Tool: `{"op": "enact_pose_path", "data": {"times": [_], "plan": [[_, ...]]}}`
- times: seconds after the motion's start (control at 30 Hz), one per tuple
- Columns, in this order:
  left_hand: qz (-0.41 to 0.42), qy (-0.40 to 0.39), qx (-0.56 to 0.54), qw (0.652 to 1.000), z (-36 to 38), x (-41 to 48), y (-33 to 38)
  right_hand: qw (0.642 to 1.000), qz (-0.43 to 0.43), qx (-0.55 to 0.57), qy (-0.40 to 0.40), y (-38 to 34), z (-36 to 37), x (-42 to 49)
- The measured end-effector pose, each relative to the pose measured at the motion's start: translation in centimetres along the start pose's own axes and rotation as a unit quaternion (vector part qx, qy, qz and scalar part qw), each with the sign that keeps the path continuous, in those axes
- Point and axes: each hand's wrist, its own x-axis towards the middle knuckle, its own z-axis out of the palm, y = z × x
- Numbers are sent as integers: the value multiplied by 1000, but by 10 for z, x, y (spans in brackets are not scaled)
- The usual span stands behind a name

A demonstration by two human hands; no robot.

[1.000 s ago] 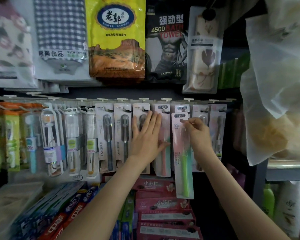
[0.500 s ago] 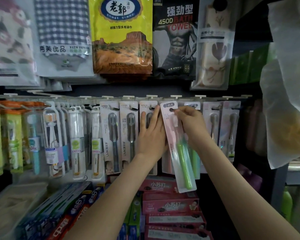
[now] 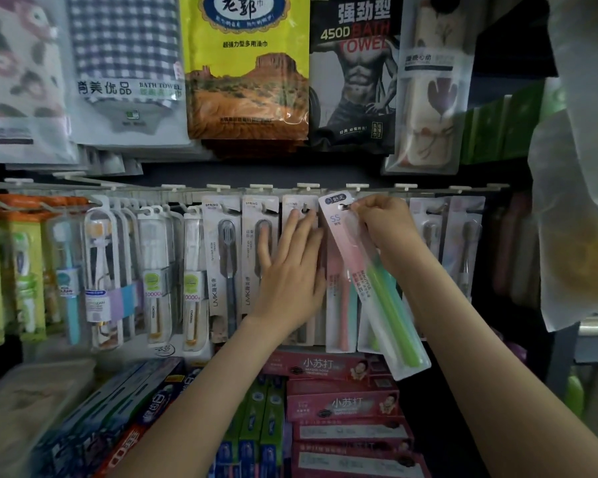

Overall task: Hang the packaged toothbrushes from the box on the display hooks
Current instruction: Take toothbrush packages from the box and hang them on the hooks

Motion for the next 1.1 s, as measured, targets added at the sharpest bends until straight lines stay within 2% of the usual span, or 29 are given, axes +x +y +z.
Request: {"op": "enact_pose_path", "data": {"times": [0.1, 0.17, 0.33, 0.57, 0.67, 0.87, 0.97, 1.1], "plan": [[-43, 21, -96, 994, -5, 5, 6, 1000, 5, -16, 15, -1, 1, 2], [-68, 22, -122, 990, -7, 10, 13, 999, 4, -24, 32, 1, 2, 3], [-26, -82, -53, 995, -2, 16, 19, 989, -26, -128, 71, -1, 6, 4], [-7, -127, -30, 991, -8, 21, 16, 978, -93, -176, 57, 9, 1, -10], [3, -134, -7, 991, -8, 24, 17, 980, -80, -168, 73, 15, -2, -11], [7, -143, 33, 989, -11, 25, 21, 969, -75, -220, 88, 14, 1, -10], [-3, -128, 42, 991, -15, 19, 27, 967, -103, -215, 86, 19, 1, -19], [-25, -124, -8, 992, -16, 7, 33, 953, -171, -244, 61, 35, 0, -43]]}}
